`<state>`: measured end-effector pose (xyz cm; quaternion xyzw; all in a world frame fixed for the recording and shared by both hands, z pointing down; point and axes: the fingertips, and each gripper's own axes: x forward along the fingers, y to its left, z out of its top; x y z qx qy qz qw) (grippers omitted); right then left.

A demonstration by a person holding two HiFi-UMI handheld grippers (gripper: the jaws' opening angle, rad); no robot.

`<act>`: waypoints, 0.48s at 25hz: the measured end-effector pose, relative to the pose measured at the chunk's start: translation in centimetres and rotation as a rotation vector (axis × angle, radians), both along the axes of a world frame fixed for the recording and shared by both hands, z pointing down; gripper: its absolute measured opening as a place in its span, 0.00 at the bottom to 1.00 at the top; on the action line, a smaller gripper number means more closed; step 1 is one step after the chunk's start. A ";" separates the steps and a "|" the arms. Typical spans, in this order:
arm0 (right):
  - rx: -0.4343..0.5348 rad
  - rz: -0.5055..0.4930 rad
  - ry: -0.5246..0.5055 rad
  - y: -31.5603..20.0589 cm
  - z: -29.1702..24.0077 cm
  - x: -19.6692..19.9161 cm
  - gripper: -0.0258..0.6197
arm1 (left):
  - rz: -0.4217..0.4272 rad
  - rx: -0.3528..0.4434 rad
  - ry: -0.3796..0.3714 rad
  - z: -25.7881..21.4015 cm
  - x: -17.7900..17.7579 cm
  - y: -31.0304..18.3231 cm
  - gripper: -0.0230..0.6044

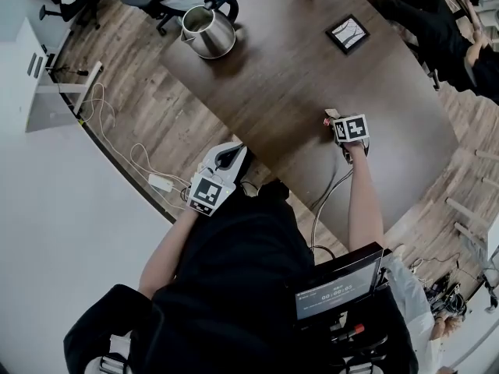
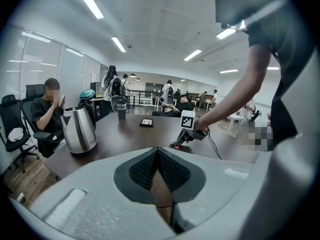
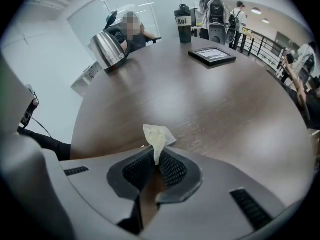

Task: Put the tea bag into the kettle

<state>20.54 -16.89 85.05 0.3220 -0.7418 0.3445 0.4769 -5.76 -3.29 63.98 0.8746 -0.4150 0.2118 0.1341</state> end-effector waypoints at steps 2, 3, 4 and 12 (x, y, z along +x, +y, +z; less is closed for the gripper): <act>0.033 0.045 -0.018 0.0 -0.1 0.1 0.09 | 0.017 0.005 -0.006 -0.1 0.2 0.0 0.04; 0.044 0.077 -0.033 0.0 -0.1 0.2 0.09 | 0.025 0.008 -0.009 -0.1 0.3 -0.1 0.04; 0.052 0.111 -0.049 0.0 -0.2 0.3 0.09 | 0.032 0.011 -0.012 -0.2 0.5 -0.1 0.04; 0.082 0.261 -0.126 1.6 -0.5 0.5 0.09 | 0.076 0.043 -0.028 -1.0 1.5 0.0 0.04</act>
